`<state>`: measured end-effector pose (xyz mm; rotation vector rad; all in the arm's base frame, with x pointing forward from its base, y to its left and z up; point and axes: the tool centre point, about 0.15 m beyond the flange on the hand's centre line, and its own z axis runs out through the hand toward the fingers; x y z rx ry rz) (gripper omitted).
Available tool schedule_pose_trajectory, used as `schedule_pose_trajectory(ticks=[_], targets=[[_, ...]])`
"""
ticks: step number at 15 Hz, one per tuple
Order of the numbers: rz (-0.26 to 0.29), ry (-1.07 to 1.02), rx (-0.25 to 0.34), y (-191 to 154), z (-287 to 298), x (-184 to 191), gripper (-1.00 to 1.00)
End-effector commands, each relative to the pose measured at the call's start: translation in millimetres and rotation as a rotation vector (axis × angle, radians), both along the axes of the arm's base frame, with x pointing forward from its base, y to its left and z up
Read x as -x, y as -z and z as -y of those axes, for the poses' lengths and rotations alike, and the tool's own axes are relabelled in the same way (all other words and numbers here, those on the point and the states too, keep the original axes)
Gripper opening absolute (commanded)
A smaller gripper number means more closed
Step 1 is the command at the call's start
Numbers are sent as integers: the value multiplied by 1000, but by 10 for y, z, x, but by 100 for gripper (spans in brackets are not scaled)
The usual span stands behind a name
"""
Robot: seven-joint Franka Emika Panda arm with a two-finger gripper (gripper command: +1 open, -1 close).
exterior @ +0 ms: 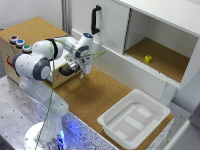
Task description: Open the cabinet drawer
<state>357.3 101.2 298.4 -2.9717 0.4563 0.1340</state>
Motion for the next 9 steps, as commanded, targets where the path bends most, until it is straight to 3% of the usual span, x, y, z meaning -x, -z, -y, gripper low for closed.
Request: schedule_pose_trajectory(ticks=[1, 9], targets=[[22, -26, -69, -266, 76, -178, 100], [95, -236, 25, -484, -283, -150, 100]])
